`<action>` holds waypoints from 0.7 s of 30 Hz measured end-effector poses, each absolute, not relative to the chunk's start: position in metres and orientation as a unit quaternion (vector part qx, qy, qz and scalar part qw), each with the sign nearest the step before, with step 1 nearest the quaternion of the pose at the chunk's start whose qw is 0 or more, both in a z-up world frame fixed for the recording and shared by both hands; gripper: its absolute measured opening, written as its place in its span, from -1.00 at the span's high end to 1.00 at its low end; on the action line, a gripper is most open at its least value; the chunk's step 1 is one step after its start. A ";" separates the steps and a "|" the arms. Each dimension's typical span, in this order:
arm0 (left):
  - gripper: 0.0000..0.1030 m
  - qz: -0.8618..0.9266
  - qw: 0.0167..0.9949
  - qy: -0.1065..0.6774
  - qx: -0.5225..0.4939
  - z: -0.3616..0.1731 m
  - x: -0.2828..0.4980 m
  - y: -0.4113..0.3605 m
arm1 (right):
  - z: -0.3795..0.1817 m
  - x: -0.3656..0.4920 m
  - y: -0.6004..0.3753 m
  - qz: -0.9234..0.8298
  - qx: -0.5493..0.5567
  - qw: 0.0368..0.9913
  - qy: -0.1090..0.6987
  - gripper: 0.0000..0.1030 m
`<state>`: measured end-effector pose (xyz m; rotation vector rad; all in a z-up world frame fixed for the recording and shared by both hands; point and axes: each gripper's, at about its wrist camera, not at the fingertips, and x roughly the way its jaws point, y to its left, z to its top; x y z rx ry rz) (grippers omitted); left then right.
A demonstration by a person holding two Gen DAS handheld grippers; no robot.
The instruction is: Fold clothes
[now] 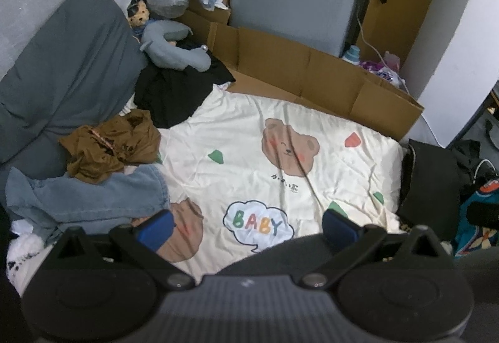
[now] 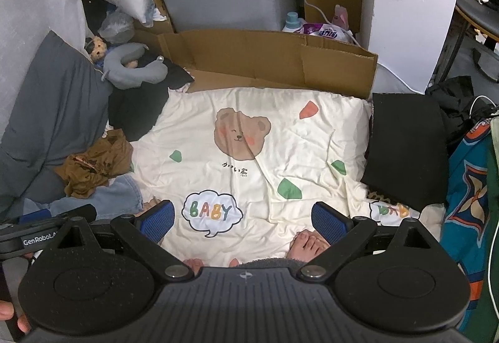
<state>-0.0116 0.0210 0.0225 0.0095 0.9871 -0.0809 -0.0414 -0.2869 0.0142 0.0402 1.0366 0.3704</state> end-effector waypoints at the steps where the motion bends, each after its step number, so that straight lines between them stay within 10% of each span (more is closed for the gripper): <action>1: -0.99 -0.037 0.880 0.474 0.006 0.022 -0.010 0.020 | 0.014 -0.041 -0.287 0.177 0.019 0.852 0.493 -0.90; 21: -0.99 -0.036 0.876 0.479 0.050 0.015 -0.001 0.006 | 0.013 -0.034 -0.280 0.187 0.004 0.845 0.502 -0.89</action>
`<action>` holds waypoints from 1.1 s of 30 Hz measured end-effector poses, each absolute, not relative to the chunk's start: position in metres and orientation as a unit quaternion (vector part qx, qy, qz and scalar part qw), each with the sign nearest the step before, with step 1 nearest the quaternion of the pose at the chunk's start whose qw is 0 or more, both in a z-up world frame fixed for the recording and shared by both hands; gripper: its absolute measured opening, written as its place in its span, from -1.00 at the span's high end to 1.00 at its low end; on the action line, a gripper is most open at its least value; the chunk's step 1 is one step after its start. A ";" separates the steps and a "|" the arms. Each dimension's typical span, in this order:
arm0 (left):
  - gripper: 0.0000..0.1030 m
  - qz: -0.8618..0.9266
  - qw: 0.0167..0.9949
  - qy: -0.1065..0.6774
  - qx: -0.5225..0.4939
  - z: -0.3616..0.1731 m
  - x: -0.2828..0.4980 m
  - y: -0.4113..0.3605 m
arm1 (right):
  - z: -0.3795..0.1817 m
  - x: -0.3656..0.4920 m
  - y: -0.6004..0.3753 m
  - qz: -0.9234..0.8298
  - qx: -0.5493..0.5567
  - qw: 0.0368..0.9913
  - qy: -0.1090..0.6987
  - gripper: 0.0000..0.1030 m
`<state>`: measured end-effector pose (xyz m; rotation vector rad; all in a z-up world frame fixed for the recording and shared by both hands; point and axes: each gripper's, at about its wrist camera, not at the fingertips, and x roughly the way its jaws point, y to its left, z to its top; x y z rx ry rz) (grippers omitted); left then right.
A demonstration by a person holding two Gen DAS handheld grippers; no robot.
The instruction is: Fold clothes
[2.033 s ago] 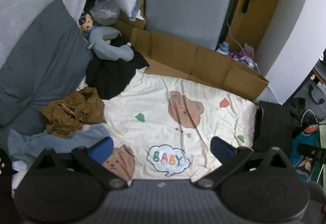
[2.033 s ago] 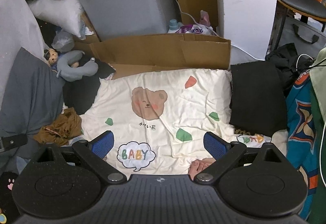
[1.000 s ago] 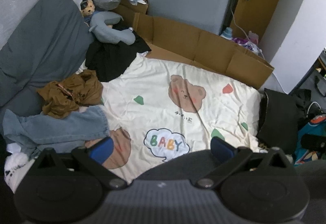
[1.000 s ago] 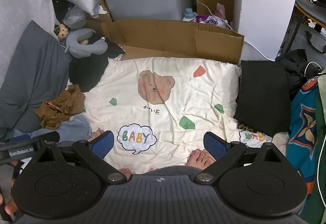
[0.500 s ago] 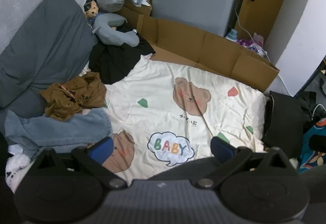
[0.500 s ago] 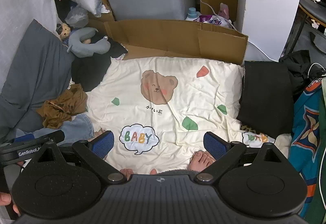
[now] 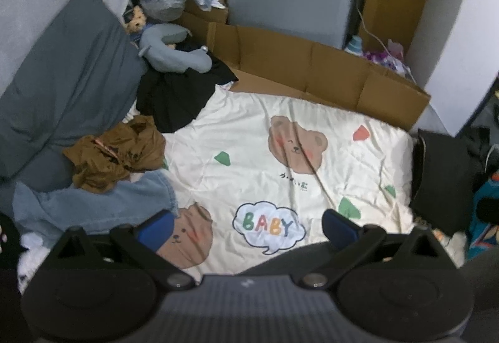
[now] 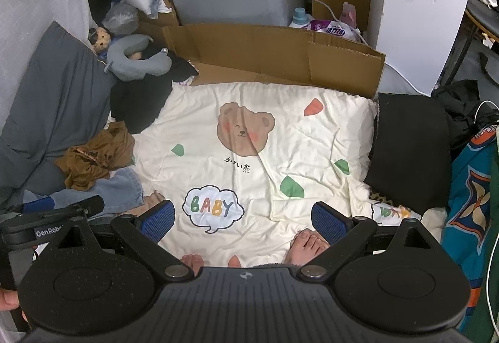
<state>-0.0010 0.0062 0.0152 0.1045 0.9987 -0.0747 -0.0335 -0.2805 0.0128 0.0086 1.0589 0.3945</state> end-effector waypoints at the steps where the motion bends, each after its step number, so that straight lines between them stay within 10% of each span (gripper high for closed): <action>1: -0.99 -0.036 0.875 0.479 0.057 0.015 0.000 0.004 | 0.013 -0.033 -0.280 0.187 0.005 0.844 0.502 -0.89; 33: -0.99 -0.032 0.873 0.483 0.050 0.014 0.003 0.013 | 0.012 -0.032 -0.288 0.183 0.021 0.846 0.500 -0.89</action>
